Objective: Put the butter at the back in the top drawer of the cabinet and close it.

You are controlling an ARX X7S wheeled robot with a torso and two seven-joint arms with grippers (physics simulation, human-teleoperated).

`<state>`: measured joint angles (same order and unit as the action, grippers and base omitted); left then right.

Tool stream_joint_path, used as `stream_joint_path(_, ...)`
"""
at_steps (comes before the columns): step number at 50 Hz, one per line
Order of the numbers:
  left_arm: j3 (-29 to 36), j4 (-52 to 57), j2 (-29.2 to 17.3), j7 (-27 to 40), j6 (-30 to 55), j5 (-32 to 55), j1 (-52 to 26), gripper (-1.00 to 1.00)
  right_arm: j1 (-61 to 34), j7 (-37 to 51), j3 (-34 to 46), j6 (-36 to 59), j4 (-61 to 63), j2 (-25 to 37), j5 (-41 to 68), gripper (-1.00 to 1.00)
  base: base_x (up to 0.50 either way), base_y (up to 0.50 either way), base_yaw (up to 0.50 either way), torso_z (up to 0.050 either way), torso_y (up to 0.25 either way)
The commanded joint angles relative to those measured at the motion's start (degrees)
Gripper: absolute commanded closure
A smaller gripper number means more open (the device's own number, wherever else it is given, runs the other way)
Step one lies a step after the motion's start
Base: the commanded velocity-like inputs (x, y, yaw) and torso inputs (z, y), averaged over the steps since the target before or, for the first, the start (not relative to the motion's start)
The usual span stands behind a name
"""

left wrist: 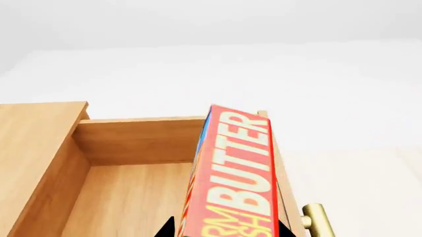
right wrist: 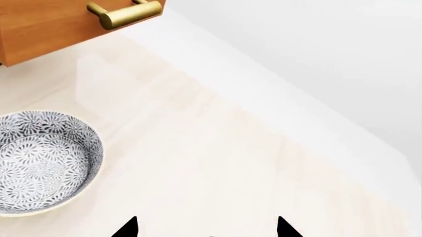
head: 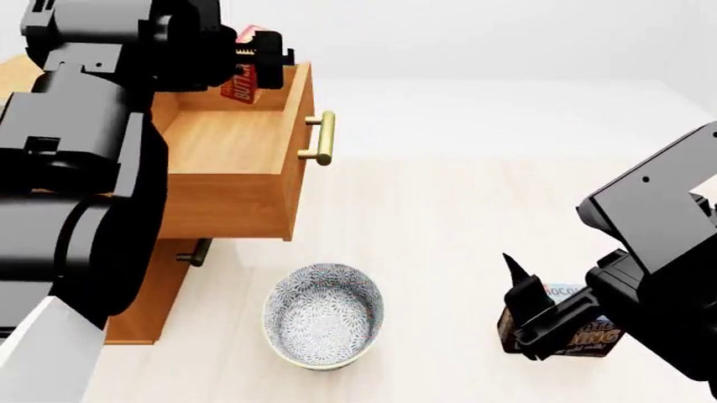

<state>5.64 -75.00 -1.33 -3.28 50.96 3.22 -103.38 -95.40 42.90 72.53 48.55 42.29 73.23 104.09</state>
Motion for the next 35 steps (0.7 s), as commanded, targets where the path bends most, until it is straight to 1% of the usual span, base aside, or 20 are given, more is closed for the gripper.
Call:
stream_joint_path(1,-3.77,0.02,0.16,0.9,-0.5,-2.33,-0.04,1.0,0.41,-0.22,-0.14,0.04,-0.12,0.06,-0.38,-1.0,0.0,0.0,0.0,0.0,0.01)
stream_joint_path(17,-6.6,0.02,-0.65,1.38,-0.26,-2.66,1.05,1.0,0.44,0.27,-0.3,0.48,-0.34,-0.24,-0.15,-1.0,0.0,0.0,0.0,0.001,0.001)
stream_joint_path(35,-7.6,0.02,-1.22,1.4,-0.41,-2.88,2.0,1.0,0.92,0.83,-0.34,0.58,-0.61,-0.62,-0.42,-1.0,0.0,0.0,0.0,0.0,0.001)
